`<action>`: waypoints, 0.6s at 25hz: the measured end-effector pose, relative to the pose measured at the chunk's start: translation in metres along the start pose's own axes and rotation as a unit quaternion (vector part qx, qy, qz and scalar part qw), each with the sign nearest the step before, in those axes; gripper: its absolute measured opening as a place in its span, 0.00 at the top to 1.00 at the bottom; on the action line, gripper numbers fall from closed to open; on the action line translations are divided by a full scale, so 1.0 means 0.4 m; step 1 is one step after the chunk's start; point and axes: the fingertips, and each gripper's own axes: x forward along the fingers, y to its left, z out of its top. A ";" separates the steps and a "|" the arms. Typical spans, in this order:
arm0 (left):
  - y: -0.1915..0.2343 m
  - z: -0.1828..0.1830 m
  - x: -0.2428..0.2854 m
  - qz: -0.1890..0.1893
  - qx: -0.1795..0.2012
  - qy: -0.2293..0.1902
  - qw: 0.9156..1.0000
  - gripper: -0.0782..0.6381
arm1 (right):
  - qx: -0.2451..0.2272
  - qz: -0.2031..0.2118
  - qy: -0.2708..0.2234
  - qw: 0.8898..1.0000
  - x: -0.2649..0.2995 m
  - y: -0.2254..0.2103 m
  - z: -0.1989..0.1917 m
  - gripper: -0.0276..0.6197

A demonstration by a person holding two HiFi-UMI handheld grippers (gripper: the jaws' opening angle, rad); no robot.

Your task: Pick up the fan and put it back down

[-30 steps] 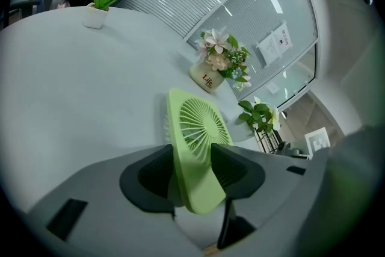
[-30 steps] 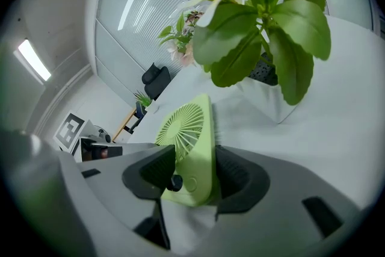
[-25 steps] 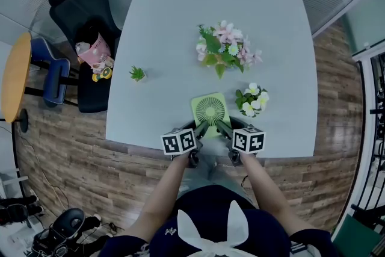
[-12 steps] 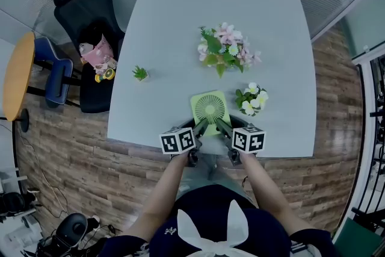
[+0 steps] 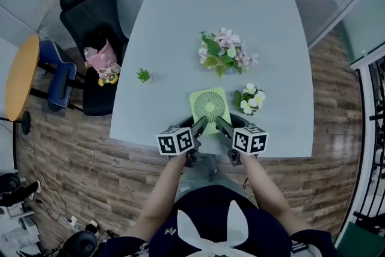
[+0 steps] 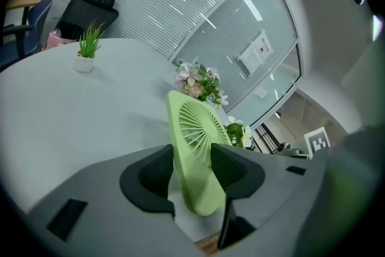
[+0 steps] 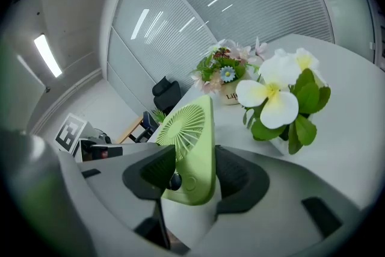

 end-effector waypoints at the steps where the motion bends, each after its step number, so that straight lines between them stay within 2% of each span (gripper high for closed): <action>1: -0.008 0.007 -0.008 -0.001 0.002 -0.002 1.000 0.60 | -0.001 0.000 -0.004 1.000 -0.007 0.008 0.008 0.63; 15: -0.129 0.082 -0.117 -0.018 0.034 -0.016 0.999 0.60 | -0.017 0.000 -0.058 0.998 -0.128 0.117 0.095 0.64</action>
